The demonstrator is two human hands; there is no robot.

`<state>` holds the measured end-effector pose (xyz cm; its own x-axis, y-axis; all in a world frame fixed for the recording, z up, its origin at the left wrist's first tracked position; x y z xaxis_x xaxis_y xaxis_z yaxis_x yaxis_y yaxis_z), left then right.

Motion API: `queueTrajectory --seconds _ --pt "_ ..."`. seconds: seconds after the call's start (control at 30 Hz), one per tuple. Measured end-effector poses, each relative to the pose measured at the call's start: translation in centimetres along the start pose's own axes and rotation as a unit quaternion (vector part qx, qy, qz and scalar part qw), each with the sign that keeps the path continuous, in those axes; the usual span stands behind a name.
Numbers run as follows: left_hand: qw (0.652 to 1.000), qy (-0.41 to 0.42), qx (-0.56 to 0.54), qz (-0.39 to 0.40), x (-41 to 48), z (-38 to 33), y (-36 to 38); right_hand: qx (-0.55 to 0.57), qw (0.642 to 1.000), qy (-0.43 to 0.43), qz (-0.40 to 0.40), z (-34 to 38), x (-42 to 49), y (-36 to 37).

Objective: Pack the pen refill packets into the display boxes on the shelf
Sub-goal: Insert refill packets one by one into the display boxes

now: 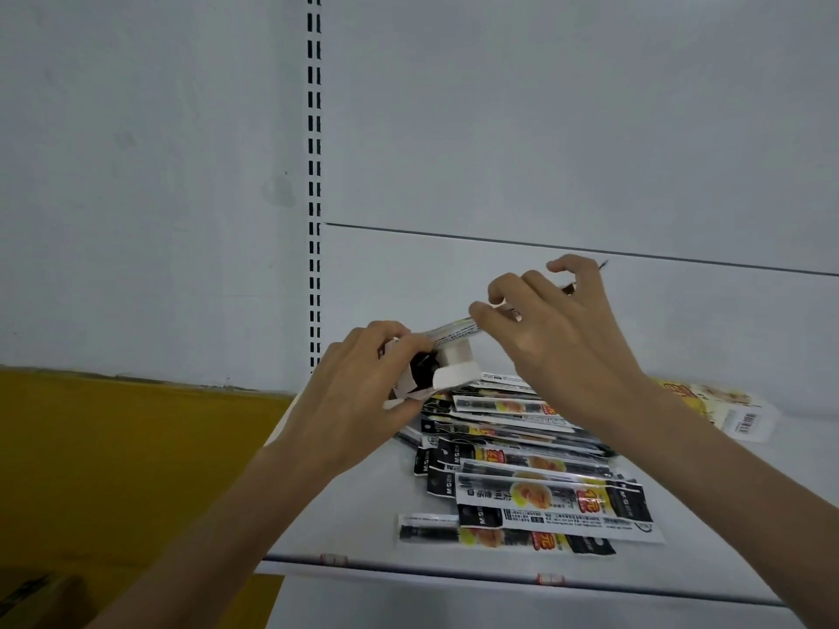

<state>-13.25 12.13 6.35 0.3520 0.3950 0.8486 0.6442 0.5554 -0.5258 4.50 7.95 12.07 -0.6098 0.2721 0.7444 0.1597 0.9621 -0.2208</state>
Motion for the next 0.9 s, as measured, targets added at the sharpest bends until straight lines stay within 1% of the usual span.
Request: queueTrajectory --seconds 0.03,0.1,0.17,0.23,0.33,0.4,0.47,0.53,0.57,0.63,0.67,0.7,0.77,0.8,0.83,0.9 --pt "1.0 -0.011 -0.02 -0.009 -0.1 0.0 -0.1 0.001 1.0 -0.013 0.003 0.0 0.0 -0.2" --pt "0.995 -0.06 -0.067 -0.04 -0.4 0.1 -0.3 0.004 0.999 -0.035 0.014 0.0 0.1 -0.7" --pt "0.99 -0.092 -0.087 -0.069 -0.4 0.0 -0.6 0.01 0.998 -0.052 0.028 0.1 0.2 -1.2" --pt "0.989 -0.078 -0.082 -0.092 -0.2 -0.2 -0.4 0.025 0.996 -0.064 0.05 0.6 0.5 -1.6" --pt "0.992 -0.048 -0.078 -0.088 -0.2 -0.7 0.3 0.048 0.993 -0.093 0.051 1.2 1.0 -1.2" --pt "0.992 -0.043 -0.078 -0.09 -0.4 -0.8 0.5 0.105 0.987 -0.111 0.055 0.9 1.2 -0.7" --pt "0.991 -0.046 -0.074 -0.099 -0.6 -0.5 0.4 0.165 0.982 -0.072 0.064 -0.2 1.1 -0.6" --pt "0.991 -0.045 -0.065 -0.111 -0.8 -0.2 0.1 0.222 0.97 0.021 0.094 -1.8 1.1 -1.2" --pt "0.99 -0.046 -0.064 -0.114 -0.8 -0.2 0.0 0.264 0.952 0.083 0.129 -2.4 1.0 -1.6" --pt "0.99 -0.035 -0.064 -0.12 -0.7 -0.4 -0.1 0.346 0.898 0.189 0.196 -3.1 0.6 -1.8" --pt "0.99 -0.025 -0.063 -0.122 -0.6 -0.4 0.0 0.383 0.872 0.226 0.205 -3.2 0.4 -1.5" --pt "0.99 -0.014 -0.061 -0.123 -0.6 -0.5 0.1 0.408 0.855 0.253 0.194 -3.1 0.1 -1.2" --pt "0.99 -0.001 -0.064 -0.123 -0.5 -0.7 0.5 0.43 0.839 0.294 0.157 -2.7 0.0 -1.0" --pt "0.99 0.001 -0.068 -0.122 -0.5 -0.9 0.8 0.433 0.835 0.304 0.152 -2.3 0.0 -0.9" --pt "0.99 0.002 -0.072 -0.122 -0.4 -1.2 1.0 0.431 0.835 0.303 0.158 -1.9 0.1 -0.8" --pt "0.989 0.006 -0.078 -0.125 -0.2 -1.8 1.1 0.415 0.844 0.277 0.196 -0.8 0.4 -0.4"
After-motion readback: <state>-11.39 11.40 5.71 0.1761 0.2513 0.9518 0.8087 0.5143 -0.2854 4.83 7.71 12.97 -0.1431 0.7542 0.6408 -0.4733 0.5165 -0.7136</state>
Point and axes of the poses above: each hand's wrist, its own x-axis towards the middle knuckle, its own y-axis out of the palm, z = x × y, the point moved 2 cm from there along x, towards the middle knuckle, and after that the axes turned 9 degrees about -z, right-handed, at the moved point
